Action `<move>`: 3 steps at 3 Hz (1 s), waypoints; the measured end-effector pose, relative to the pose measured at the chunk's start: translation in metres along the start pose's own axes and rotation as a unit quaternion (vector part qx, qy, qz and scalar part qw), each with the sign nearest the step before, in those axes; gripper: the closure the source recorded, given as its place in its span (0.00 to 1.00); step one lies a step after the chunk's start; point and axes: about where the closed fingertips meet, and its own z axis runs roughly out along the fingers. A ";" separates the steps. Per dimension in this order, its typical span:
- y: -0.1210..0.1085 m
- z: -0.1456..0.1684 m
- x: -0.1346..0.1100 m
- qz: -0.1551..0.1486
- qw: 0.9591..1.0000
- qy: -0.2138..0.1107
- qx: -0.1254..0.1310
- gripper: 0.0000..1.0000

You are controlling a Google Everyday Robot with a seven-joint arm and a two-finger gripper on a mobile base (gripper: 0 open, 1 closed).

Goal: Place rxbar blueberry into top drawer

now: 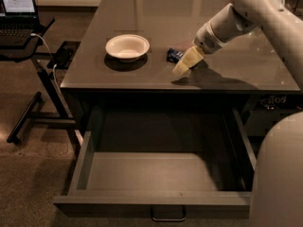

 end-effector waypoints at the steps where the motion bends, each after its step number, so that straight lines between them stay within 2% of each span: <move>1: -0.006 0.004 0.003 0.006 1.000 0.004 0.001 0.00; 2: -0.006 0.004 0.003 0.006 1.000 0.004 0.001 0.19; 3: -0.006 0.004 0.003 0.006 1.000 0.004 0.001 0.42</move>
Offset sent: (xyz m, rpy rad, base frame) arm 0.0043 -0.0024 -0.0039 -0.0039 0.0071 -0.0093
